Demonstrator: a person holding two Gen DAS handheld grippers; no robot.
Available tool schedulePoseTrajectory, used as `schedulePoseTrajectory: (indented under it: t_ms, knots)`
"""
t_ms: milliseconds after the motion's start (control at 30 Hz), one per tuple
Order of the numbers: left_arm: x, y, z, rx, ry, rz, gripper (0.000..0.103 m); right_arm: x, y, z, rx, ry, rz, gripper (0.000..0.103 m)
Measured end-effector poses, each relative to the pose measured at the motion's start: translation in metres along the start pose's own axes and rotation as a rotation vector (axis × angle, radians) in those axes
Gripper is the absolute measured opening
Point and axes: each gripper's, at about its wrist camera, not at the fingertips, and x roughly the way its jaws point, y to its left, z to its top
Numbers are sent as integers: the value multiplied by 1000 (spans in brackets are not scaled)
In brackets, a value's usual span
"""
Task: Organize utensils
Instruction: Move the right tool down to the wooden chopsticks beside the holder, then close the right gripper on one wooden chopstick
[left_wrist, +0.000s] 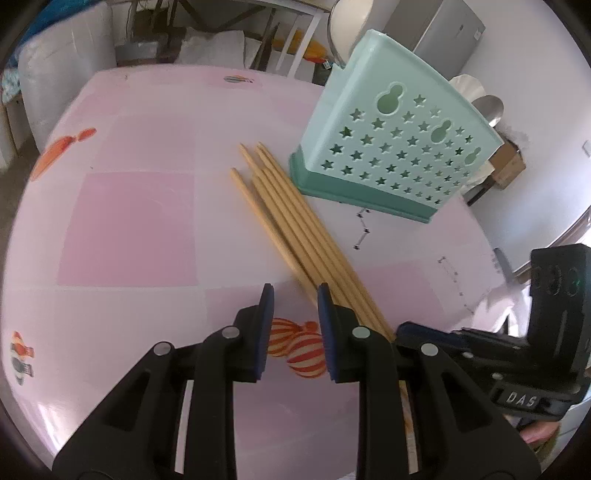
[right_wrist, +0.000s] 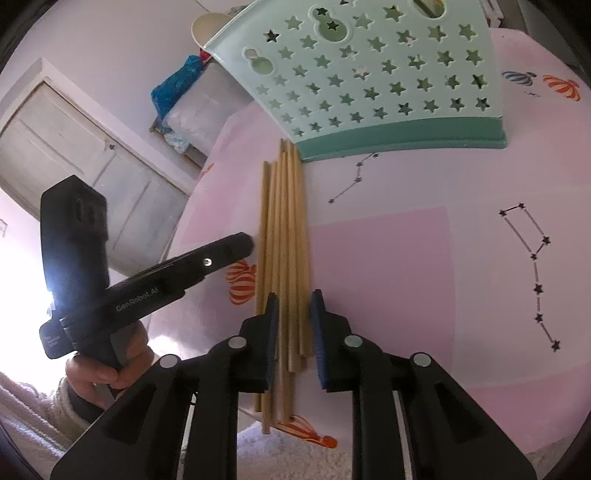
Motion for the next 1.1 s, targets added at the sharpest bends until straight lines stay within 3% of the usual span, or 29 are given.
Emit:
schedulePoseTrajectory:
  t_ms: [167, 533, 900, 1100]
  knots:
    - [-1, -2, -1, 21, -6, 19, 22, -4, -4, 6, 0, -24, -60, 13]
    - [3, -13, -3, 106, -28, 146, 25, -17, -16, 3, -6, -36, -73, 12]
    - [5, -1, 4, 27, -26, 101, 24, -16, -16, 4, -8, -37, -79, 12]
    - [3, -10, 3, 60, -58, 125, 24, -15, -15, 5, -9, -37, -80, 13]
